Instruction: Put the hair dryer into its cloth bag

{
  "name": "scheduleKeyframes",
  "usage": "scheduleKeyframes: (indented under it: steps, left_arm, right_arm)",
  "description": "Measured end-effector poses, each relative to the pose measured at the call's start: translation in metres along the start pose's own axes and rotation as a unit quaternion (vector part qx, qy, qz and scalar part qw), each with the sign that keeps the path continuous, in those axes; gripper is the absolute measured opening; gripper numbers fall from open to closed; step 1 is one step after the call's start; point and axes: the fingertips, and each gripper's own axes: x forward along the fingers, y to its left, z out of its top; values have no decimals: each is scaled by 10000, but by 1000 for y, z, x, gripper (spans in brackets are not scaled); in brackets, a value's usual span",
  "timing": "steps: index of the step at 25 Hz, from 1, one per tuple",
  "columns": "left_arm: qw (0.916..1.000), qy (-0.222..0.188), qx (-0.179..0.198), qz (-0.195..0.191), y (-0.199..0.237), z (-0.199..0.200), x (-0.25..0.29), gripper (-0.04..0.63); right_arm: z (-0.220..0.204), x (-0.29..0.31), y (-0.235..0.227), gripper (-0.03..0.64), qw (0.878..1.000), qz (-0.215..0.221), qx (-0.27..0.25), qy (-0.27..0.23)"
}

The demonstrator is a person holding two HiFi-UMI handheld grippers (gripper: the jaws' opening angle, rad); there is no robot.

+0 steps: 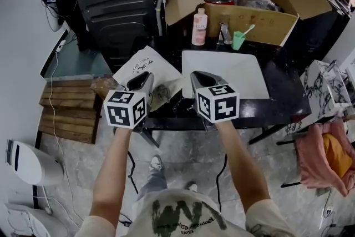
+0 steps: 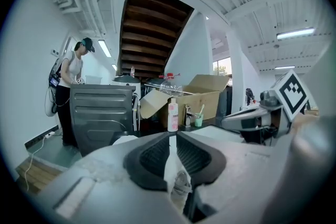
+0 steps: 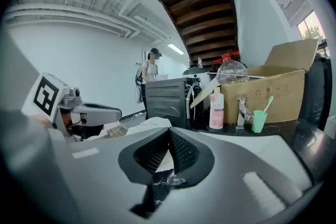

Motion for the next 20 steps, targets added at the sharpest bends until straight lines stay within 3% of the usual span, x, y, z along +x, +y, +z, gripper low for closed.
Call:
scheduleKeyframes:
  steps: [6, 12, 20]
  left_arm:
    - [9993, -260, 52, 257, 4, 1, -14, 29]
    - [9984, -265, 5, 496, 18, -2, -26, 6]
    - [9981, -271, 146, 533, 11, 1, -30, 6]
  right_arm:
    - [5, -12, -5, -2, 9998, -57, -18, -207]
    - [3, -16, -4, -2, 9996, -109, -78, -254]
    - [2, -19, -1, -2, 9995, -80, -13, -317]
